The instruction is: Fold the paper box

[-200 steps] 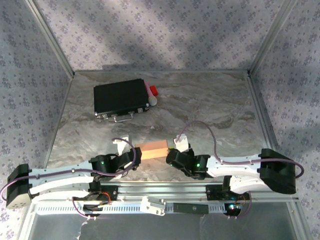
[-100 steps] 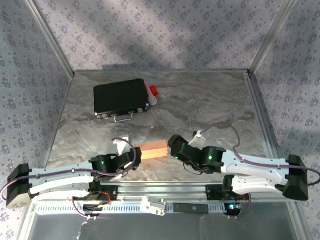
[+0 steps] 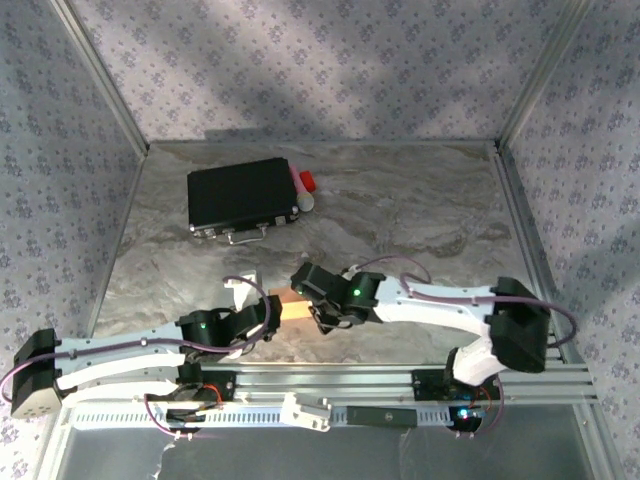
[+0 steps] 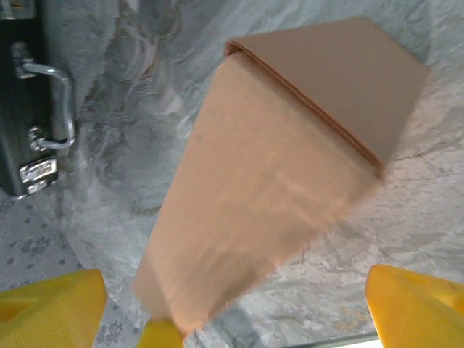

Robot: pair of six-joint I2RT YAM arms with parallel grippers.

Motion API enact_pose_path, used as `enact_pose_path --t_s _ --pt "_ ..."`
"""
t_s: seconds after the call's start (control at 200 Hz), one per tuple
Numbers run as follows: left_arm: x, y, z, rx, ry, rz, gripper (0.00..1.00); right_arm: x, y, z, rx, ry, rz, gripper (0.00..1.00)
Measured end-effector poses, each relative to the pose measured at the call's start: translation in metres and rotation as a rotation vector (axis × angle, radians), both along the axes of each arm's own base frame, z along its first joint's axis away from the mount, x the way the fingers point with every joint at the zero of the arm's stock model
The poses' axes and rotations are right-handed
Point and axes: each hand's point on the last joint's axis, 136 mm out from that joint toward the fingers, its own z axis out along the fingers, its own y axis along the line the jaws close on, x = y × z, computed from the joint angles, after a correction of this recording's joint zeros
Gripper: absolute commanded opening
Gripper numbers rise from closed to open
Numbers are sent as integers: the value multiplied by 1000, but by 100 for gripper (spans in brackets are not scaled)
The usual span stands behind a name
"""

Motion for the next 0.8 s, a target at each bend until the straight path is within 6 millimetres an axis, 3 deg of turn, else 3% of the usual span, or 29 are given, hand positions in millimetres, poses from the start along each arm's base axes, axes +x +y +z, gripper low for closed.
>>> enact_pose_path --t_s 0.155,0.355,0.455,0.8 --pt "0 1 1 3 -1 -2 23 10 18 -20 14 67 -6 84" --pt "-3 4 3 18 -7 -30 29 12 27 -21 47 78 -5 65" --pt "-8 3 10 13 -25 -67 31 17 29 -21 83 83 -11 61" --pt "-10 -1 73 -98 -128 -135 34 42 25 -19 222 -20 37 59"
